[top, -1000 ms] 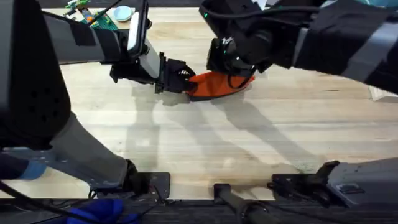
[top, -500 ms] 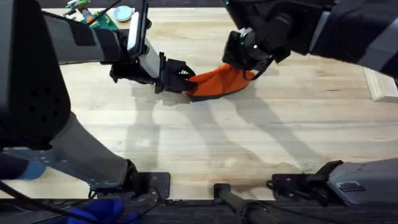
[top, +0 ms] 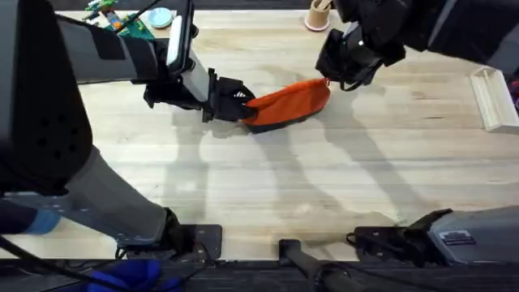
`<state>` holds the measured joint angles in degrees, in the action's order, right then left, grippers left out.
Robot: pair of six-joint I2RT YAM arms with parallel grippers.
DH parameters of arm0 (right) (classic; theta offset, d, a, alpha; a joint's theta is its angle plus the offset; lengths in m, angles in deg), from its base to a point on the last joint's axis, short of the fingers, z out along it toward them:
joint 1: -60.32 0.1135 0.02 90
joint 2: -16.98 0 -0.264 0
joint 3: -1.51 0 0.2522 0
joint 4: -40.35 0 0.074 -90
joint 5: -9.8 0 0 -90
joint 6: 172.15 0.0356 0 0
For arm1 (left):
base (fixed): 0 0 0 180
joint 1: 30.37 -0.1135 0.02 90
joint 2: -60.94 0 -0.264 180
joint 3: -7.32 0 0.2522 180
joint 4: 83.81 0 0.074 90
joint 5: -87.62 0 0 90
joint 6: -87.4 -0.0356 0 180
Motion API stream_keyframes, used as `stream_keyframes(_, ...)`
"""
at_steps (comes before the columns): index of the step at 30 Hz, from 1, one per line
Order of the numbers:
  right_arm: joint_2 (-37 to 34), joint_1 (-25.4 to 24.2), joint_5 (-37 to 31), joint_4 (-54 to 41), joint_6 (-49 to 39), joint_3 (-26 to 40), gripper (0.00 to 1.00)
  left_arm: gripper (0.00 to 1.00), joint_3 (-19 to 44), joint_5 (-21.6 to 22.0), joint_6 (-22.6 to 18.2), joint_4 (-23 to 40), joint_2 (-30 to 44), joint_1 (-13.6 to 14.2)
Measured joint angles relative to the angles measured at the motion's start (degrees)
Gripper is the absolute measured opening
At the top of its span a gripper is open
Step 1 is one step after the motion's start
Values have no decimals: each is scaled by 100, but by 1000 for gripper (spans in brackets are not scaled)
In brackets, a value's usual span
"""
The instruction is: Unzip the bag, pick up the pens from the table one at a time and place them inside, then zip the bag closed.
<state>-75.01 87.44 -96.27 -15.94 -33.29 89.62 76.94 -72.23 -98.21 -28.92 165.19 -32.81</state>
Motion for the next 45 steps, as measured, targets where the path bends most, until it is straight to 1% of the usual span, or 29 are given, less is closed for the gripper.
stream_keyframes(7, 0, -266, 186, -204, -73, 0, 33, 44, 0, 0, 0, 0, 0, 10)
stream_keyframes(13, -2, -501, 317, -338, -67, 0, 33, 43, 0, -2, 0, -7, 0, 76)
stream_keyframes(18, -150, -715, 449, -311, 109, -48, 33, 43, 0, -1, 0, -7, 0, 101)
stream_keyframes(25, -364, -919, 505, 593, 575, -725, 33, 43, 0, 3, 0, -9, 0, 103)
stream_keyframes(31, -344, -940, 660, 1795, 881, -1587, 33, 43, 0, 1, 0, -34, 0, 104)
stream_keyframes(33, -299, -943, 724, 2068, 945, -1789, 33, 43, 0, 0, 0, -44, 0, 109)
stream_keyframes(45, -215, -980, 815, 2238, 935, -1908, 32, 44, 0, 0, 0, -26, 0, 109)
